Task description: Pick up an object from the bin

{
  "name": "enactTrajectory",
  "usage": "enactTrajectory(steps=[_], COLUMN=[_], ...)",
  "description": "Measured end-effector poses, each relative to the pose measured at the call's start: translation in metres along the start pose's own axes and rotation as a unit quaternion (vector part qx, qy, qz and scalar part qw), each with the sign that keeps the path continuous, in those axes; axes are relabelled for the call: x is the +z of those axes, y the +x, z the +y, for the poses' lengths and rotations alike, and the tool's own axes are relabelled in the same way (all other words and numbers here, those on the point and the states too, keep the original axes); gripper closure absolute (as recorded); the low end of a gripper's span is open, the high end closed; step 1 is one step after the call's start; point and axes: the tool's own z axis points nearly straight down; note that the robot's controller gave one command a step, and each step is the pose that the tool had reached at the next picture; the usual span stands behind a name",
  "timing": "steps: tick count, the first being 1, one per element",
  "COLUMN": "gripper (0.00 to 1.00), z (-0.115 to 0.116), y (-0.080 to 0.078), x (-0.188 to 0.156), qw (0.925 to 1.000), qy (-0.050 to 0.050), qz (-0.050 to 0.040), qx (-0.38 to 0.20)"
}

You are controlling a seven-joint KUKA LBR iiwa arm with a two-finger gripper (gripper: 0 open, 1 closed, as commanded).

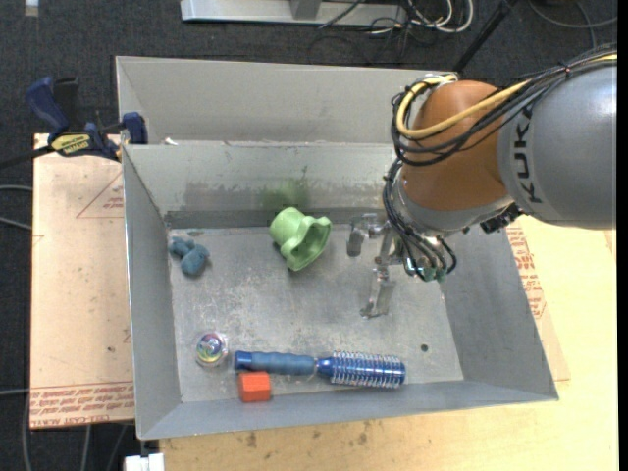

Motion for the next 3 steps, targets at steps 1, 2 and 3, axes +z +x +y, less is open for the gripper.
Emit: enactTrajectory(steps=[1, 2, 3], gripper=[0.0, 1.0, 1.0], z=[-0.006, -0.006, -0.026], y=[0.087, 0.086, 0.056], x=[0.081, 0.079, -0.054], qw=[0.9983, 0.9983, 0.9983], qy=[0.0, 0.0, 0.001], qz=[-0.0036, -0.0042, -0.0085], qx=[-0.058, -0.057, -0.058])
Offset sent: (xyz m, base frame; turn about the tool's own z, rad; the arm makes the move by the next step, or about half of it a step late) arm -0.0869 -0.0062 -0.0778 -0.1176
